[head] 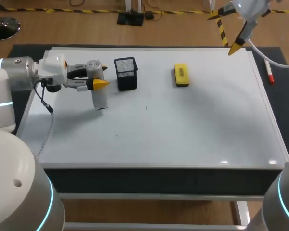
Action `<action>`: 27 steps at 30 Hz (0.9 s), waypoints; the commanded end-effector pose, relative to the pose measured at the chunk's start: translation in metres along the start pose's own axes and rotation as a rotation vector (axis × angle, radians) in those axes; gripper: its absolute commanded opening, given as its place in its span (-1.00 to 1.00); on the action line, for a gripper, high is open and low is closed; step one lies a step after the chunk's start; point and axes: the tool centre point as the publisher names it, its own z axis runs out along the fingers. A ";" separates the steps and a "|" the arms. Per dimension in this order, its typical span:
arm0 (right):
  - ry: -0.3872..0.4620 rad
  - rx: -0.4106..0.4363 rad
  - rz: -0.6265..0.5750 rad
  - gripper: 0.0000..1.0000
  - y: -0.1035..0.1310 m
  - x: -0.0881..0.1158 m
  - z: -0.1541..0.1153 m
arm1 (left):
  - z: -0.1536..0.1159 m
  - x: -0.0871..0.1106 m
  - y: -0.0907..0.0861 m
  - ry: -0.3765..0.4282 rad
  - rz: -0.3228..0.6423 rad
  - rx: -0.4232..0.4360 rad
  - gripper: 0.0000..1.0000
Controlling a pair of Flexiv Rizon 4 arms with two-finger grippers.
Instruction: Pick up the inspection probe, press it on each red-marked spot on the whiteboard one by one, put down the probe, pick up the eraser, and wipe off all the red marks.
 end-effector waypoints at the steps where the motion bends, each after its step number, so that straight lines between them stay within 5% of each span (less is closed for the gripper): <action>1: 0.000 0.003 -0.002 1.00 0.000 0.001 -0.001 | 0.007 -0.009 -0.020 0.009 0.026 -0.015 -1.00; 14: 0.000 0.003 -0.002 1.00 0.000 0.001 -0.001 | 0.033 -0.049 -0.081 -0.015 0.064 -0.004 -1.00; 27: 0.000 0.003 -0.002 1.00 0.000 0.001 -0.001 | 0.069 -0.089 -0.092 -0.006 0.052 0.012 -1.00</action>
